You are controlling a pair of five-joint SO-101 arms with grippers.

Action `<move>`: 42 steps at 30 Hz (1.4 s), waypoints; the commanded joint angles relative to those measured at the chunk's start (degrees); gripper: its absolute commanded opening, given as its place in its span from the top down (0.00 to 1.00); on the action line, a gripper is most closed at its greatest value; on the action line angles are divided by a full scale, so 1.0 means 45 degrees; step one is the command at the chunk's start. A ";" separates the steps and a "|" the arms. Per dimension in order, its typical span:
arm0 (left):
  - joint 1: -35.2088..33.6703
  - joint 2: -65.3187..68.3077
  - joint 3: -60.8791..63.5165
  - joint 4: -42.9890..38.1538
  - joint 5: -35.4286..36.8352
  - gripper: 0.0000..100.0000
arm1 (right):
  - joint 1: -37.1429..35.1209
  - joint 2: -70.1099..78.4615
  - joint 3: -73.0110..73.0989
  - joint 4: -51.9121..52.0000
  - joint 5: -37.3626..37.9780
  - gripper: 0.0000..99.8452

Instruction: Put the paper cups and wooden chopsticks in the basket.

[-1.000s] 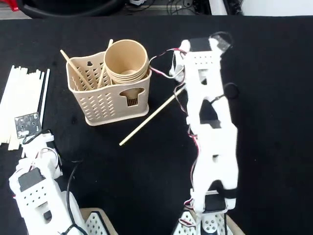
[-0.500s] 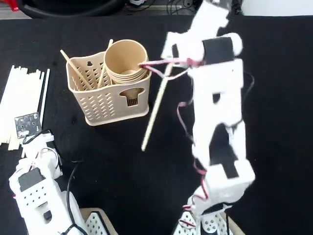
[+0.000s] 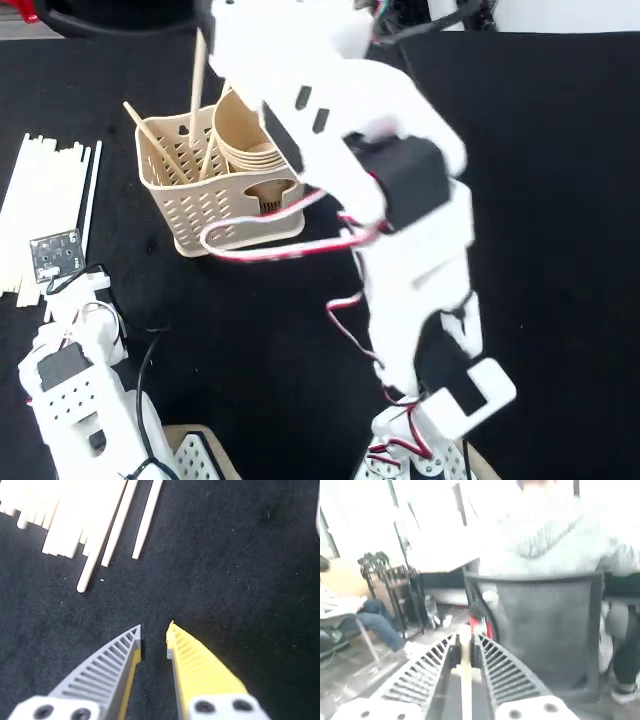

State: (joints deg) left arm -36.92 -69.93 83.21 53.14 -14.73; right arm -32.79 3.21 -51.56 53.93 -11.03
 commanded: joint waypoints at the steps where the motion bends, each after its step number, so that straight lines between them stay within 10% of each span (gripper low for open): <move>1: -0.0068 -0.0059 -0.0049 -0.0137 -0.0039 0.91 | -0.0137 0.0303 0.0557 -0.1641 0.0625 0.99; 18: -0.0049 -0.0059 -0.0049 -0.0137 -0.0039 0.91 | -0.0195 0.1299 0.3194 -0.2442 0.0703 0.98; 27: -0.0049 -0.0059 -0.0049 -0.0176 -0.0039 0.91 | -0.0488 0.1201 0.3389 -0.1719 0.0703 0.66; 37: -0.0049 -0.0059 -0.0205 -0.0195 0.0000 0.90 | 0.0762 -0.0869 0.1416 0.2168 0.0645 0.67; 42: -0.0166 0.0078 -0.1299 -0.0020 -0.0039 0.90 | 0.3165 -0.2178 0.1573 0.5724 0.0625 0.85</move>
State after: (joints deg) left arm -37.01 -69.93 82.86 53.14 -14.73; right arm -25.32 -2.33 -42.59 72.04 -8.40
